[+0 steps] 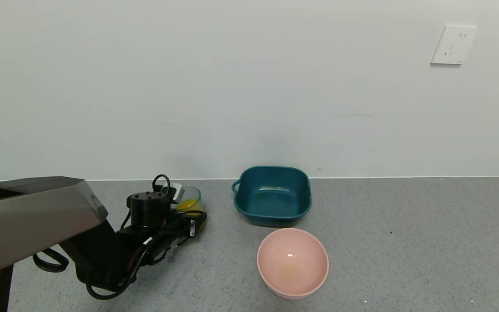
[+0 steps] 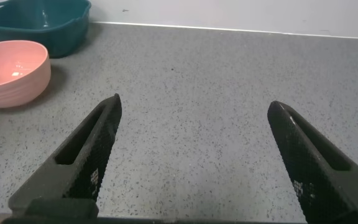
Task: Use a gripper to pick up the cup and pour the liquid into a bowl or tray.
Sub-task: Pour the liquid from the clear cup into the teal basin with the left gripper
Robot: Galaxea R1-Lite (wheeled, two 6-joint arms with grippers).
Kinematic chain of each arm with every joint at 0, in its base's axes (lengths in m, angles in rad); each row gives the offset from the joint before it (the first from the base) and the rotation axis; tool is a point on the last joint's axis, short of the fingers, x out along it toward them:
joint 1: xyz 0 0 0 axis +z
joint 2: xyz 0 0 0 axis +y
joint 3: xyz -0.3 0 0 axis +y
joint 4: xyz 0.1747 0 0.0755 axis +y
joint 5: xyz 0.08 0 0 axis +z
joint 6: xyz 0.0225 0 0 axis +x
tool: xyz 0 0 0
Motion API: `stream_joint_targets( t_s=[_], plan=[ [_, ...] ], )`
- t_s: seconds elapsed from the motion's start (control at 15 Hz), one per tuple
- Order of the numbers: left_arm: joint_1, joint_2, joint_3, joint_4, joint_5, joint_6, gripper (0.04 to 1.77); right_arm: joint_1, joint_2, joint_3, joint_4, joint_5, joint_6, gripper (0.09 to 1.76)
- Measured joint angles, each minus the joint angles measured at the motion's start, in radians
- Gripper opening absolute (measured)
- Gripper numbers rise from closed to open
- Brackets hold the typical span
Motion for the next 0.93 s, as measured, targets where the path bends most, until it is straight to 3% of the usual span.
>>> stream_joint_targets(
  t_s=[0.2, 0.4, 0.93],
  plan=[
    [0.009, -0.033, -0.023, 0.076, 0.000, 0.003, 1.30, 0.000, 0.000, 0.000, 0.000, 0.000, 0.000, 1.71],
    [0.006, -0.084, -0.085, 0.240, 0.007, 0.006, 1.30, 0.000, 0.000, 0.000, 0.000, 0.000, 0.000, 1.71],
    [-0.044, -0.150, -0.320, 0.508, 0.112, 0.108, 1.30, 0.000, 0.000, 0.000, 0.000, 0.000, 0.000, 1.71]
  ],
)
